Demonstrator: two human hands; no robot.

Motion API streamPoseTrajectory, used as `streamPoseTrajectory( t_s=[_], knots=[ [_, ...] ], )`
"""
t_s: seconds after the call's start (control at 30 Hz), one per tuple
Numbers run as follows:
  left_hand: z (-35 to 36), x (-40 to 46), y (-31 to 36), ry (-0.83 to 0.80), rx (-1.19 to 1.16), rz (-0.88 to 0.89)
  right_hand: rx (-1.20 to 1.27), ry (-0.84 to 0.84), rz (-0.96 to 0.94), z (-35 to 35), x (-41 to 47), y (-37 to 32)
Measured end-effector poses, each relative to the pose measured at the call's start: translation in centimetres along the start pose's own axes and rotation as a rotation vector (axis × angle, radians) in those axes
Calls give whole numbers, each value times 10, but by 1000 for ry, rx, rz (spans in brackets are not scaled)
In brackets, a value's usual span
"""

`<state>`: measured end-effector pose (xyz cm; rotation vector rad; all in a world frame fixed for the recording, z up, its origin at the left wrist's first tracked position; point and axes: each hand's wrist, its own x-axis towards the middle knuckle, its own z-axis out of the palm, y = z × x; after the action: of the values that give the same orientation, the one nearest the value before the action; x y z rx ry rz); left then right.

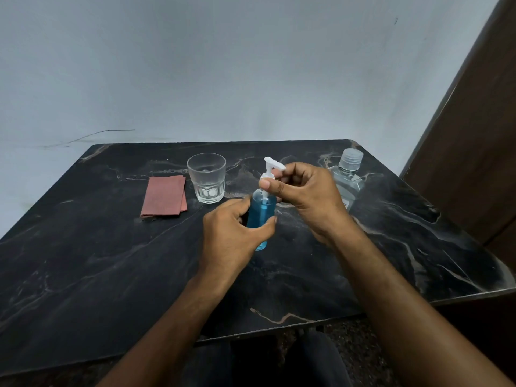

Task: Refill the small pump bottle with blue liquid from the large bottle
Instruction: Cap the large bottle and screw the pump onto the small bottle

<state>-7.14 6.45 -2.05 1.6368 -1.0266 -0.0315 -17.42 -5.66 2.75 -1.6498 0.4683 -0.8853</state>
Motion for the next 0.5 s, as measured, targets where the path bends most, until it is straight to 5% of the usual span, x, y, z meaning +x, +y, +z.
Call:
streamPoseTrajectory(
  t_s=[0.5],
  knots=[
    [0, 2, -1, 19, -15, 9, 40, 11, -2, 2, -3, 2]
  ],
)
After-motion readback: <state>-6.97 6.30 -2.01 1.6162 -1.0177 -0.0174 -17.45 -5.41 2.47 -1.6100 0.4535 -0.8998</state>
